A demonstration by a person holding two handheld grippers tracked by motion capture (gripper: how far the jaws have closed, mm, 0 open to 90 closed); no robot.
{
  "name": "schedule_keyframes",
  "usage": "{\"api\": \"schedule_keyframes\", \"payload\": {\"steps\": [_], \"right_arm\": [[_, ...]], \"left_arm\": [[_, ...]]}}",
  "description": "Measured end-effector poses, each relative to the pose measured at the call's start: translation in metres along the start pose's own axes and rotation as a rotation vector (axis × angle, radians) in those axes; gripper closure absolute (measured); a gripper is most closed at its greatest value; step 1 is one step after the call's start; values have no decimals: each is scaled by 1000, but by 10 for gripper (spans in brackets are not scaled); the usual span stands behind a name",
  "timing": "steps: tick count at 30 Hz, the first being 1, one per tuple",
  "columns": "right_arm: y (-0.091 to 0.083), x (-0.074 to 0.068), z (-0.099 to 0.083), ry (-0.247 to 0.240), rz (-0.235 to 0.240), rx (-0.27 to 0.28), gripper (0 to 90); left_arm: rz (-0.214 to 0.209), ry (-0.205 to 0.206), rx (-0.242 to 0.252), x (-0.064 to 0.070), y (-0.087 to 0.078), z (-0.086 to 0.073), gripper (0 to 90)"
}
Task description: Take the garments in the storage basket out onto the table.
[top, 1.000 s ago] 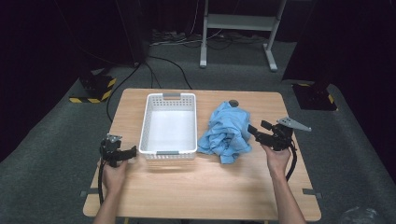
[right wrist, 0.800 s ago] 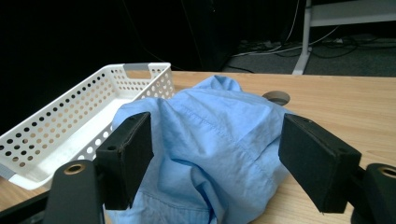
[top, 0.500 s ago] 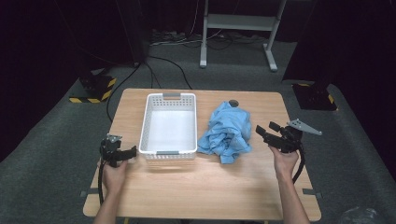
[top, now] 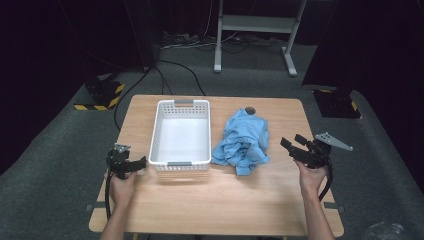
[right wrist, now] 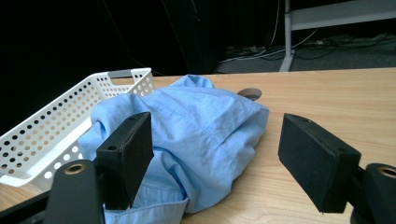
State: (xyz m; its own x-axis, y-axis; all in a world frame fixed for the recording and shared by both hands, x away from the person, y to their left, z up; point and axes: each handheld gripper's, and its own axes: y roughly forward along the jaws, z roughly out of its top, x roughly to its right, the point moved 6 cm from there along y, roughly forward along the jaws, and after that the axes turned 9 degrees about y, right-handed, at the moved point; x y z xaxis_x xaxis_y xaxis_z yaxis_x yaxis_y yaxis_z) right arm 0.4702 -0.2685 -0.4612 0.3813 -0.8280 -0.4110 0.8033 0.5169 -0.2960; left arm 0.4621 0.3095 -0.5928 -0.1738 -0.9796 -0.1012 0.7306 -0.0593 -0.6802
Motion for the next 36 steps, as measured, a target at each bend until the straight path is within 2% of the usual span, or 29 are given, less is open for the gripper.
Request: {"api": "schedule_keyframes", "payload": {"steps": [20, 36], "right_arm": [[-5, 14, -22, 26, -27, -31, 264], [6, 14, -45, 25, -39, -84, 270]], "left_arm": [[0, 0, 0, 0, 0, 0, 86], [0, -1, 0, 0, 0, 0, 86]]}}
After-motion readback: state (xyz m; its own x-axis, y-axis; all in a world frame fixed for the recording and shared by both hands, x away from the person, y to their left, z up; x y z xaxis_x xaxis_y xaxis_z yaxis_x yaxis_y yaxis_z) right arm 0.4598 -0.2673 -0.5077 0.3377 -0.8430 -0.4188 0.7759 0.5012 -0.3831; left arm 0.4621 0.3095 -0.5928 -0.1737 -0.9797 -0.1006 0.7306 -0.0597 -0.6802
